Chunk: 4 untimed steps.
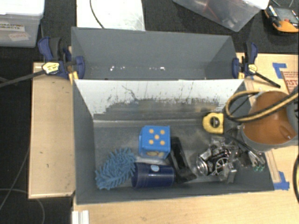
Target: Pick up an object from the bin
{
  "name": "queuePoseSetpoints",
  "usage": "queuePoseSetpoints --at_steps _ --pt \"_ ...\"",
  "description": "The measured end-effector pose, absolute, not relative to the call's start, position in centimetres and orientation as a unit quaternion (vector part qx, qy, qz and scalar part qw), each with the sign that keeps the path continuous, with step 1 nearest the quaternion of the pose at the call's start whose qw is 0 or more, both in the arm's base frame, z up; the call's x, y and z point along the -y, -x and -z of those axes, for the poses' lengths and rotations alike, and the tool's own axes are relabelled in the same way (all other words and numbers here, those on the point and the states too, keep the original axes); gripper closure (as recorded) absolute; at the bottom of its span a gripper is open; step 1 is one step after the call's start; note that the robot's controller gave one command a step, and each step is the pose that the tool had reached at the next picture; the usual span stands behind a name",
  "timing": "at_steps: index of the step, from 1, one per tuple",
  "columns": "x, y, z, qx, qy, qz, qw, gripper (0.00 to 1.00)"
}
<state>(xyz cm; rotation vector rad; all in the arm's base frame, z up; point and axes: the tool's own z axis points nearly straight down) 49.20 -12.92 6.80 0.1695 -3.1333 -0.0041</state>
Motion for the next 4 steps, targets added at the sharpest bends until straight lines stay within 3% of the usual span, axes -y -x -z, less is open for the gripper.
queuePoseSetpoints --at_steps 1,2,4 --pt "12.1 -47.8 -7.0 1.0 -0.024 -0.002 -0.011 0.0" --pt "12.9 -49.2 -6.9 0.999 -0.051 0.001 -0.002 1.0" --pt "12.8 -49.2 -7.3 0.999 -0.052 0.0 -0.003 1.0"
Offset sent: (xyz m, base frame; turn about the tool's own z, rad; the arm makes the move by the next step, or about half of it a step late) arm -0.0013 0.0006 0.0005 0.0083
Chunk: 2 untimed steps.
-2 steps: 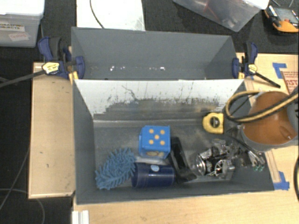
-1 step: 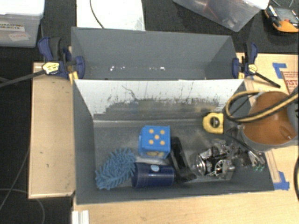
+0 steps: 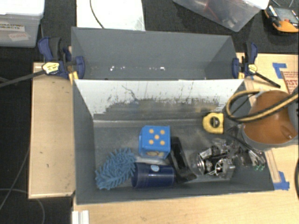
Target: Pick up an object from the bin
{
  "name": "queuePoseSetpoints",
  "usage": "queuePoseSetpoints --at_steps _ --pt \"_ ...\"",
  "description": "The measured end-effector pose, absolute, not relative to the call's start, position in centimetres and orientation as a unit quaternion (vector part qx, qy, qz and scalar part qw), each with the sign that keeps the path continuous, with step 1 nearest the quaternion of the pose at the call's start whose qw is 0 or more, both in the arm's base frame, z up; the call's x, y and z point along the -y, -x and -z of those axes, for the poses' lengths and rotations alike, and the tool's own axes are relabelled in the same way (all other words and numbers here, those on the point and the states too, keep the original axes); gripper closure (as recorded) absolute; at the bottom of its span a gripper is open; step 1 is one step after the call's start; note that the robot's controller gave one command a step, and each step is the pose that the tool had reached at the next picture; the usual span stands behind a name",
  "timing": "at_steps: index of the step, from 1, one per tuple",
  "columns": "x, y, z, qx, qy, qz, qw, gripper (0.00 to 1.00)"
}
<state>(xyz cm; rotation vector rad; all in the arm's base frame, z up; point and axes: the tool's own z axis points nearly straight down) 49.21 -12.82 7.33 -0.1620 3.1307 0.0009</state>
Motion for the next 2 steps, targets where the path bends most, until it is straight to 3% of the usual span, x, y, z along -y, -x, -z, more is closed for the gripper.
queuePoseSetpoints --at_steps 2 --pt "12.8 -49.1 -11.1 -0.999 0.053 -0.001 0.002 1.0"
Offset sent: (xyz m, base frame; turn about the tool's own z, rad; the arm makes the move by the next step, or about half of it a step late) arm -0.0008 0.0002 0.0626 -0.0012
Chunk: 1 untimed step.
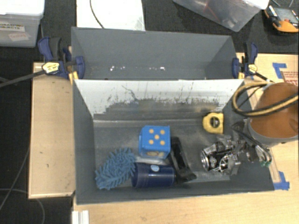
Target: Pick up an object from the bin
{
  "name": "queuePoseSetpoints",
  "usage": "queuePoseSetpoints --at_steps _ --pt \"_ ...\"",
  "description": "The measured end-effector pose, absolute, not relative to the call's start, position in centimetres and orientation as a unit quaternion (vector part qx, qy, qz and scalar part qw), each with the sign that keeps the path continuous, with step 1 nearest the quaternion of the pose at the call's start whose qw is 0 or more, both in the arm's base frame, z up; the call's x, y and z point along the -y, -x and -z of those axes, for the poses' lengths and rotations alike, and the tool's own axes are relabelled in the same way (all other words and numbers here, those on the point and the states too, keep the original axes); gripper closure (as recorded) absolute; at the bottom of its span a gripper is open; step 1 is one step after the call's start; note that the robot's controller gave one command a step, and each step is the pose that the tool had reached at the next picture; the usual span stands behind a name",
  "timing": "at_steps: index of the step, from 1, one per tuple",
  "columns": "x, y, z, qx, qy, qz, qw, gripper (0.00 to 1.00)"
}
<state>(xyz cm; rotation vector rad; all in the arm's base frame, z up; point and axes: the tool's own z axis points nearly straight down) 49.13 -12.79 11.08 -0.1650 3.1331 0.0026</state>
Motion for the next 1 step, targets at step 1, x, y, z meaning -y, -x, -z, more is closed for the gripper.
queuePoseSetpoints --at_steps 1 --pt "12.74 -49.01 -14.21 -0.999 0.053 -0.002 -0.001 1.0"
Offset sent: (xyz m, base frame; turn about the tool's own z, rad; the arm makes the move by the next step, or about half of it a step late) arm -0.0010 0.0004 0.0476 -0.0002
